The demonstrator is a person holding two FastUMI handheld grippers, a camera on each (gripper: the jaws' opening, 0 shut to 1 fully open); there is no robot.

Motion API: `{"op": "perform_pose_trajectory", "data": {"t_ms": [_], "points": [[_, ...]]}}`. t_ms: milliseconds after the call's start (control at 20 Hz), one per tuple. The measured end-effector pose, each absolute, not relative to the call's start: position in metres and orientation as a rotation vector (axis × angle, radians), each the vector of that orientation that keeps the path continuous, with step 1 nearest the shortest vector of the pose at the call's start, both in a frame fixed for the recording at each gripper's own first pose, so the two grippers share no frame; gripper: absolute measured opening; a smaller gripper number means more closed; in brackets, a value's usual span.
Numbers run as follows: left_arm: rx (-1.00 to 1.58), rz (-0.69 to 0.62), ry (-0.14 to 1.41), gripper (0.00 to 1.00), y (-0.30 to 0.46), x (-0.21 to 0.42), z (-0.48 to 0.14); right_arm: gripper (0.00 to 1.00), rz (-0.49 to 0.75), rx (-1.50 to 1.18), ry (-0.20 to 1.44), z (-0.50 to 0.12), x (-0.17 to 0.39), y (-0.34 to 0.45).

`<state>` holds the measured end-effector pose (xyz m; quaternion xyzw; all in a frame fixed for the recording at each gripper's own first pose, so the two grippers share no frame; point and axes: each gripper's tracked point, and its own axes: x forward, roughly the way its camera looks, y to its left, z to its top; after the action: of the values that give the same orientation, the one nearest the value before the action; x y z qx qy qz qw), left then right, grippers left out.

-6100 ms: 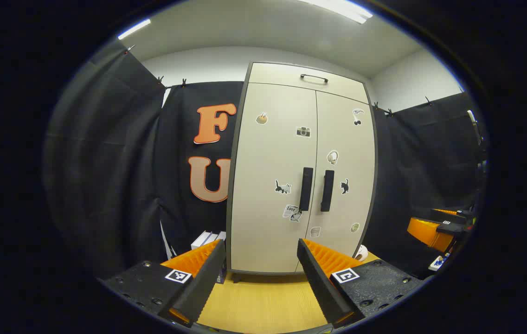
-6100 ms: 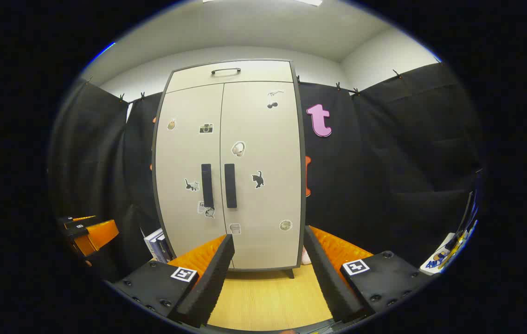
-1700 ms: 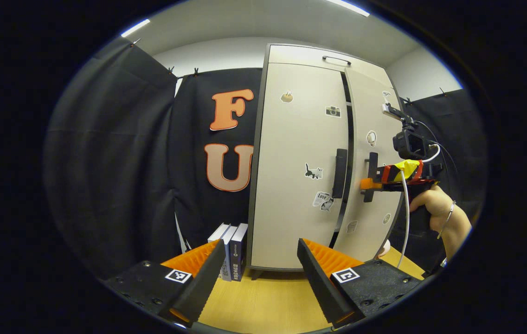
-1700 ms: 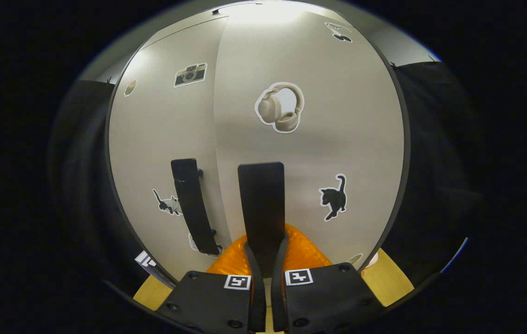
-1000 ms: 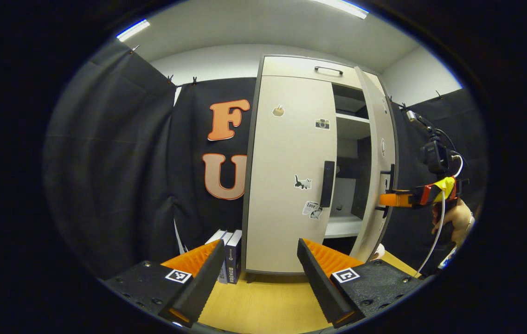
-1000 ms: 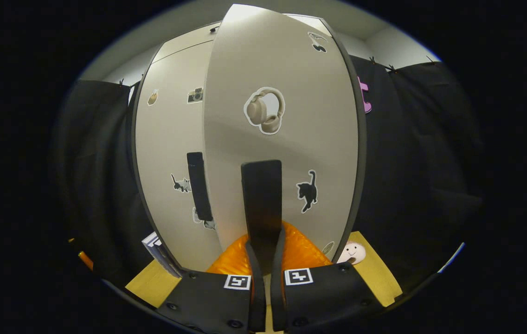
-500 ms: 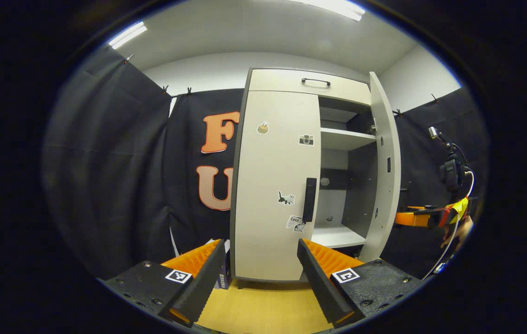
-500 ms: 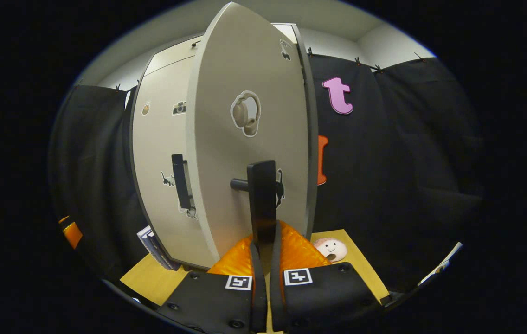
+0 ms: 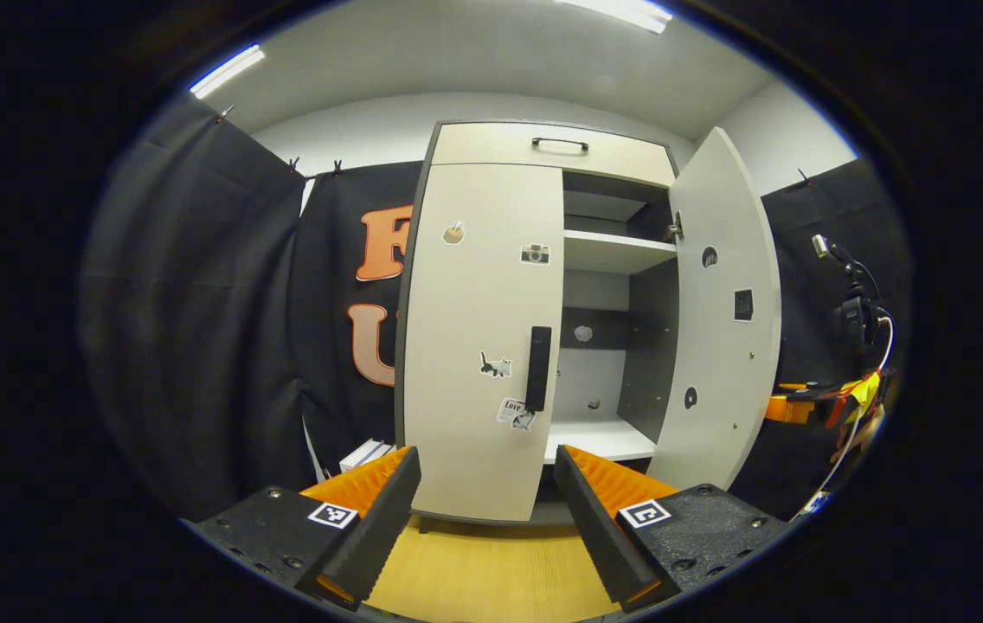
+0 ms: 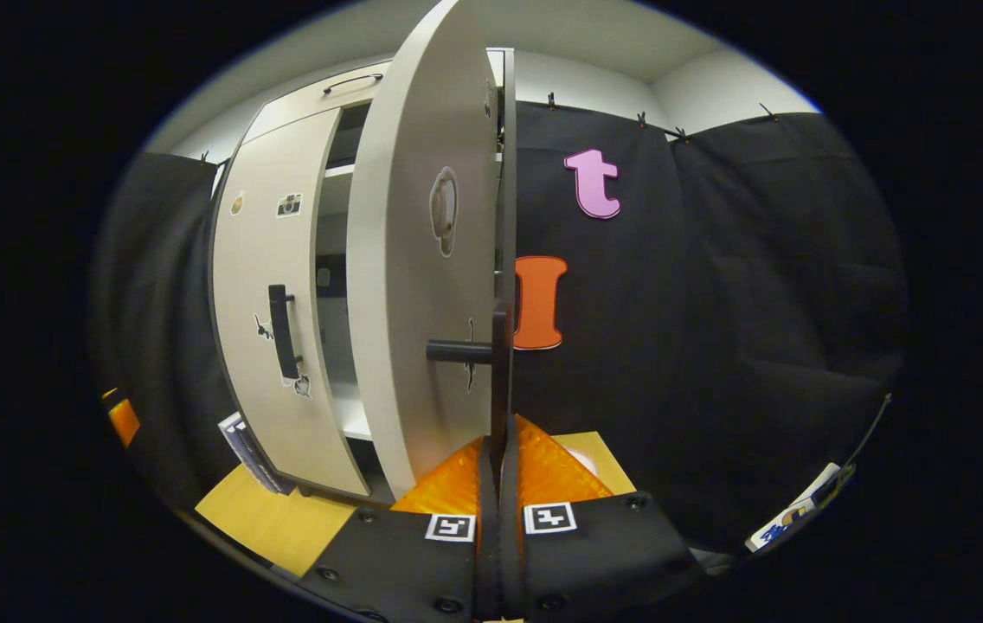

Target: Open the right door of the double-door shoe cabinet with the right hand, and open the left door with the left hand.

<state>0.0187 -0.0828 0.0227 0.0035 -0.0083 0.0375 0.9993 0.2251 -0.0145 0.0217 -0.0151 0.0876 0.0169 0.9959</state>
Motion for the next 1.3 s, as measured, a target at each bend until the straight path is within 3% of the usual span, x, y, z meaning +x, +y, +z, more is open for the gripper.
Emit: {"op": "perform_pose_trajectory", "data": {"t_ms": [650, 1300], "points": [[0.021, 0.112, 0.002, 0.95, -0.103, 0.035, 0.018, 0.08, 0.083, -0.033, 0.154, 0.023, 0.226, -0.030], [0.029, 0.055, -0.009, 0.95, -0.127, 0.103, 0.016, 0.09, 0.121, -0.004, 0.088, 0.037, 0.203, -0.037]]}}
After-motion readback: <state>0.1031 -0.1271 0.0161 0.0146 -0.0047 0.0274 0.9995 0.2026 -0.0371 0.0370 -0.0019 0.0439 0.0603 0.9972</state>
